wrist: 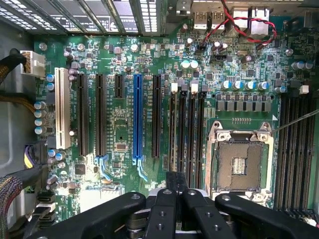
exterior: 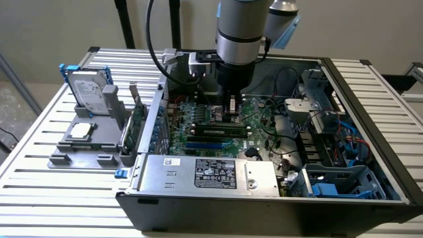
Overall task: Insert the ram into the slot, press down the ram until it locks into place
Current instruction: 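Press down the ram until it locks into place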
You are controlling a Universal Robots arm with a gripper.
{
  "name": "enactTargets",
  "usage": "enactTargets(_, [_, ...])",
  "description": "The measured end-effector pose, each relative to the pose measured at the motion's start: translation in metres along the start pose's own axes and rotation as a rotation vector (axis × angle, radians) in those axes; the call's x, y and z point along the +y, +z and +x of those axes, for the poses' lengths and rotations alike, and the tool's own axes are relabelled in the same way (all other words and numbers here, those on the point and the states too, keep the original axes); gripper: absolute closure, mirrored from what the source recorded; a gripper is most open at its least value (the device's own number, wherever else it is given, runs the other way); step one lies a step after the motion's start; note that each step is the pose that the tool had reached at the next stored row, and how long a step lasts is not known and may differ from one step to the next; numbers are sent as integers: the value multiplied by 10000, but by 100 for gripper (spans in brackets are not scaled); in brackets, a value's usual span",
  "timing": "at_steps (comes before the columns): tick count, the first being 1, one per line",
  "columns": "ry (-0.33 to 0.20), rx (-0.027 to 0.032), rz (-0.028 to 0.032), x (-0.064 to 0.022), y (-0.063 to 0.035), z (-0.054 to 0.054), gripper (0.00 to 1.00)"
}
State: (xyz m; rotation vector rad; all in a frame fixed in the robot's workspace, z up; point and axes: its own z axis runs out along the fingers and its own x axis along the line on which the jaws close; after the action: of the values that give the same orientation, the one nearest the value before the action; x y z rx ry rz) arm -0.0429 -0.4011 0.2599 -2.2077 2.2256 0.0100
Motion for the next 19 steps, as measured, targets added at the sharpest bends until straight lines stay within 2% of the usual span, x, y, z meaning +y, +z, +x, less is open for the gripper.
enactTargets(7, [0,1,-1,0,0,0,89])
enactTargets(14, [0,12,-13,2,101,-13,89])
enactTargets(16, [0,18,-48,2,120,-19,89])
enactTargets(19, [-7,33,-166,2,140,-22,89])
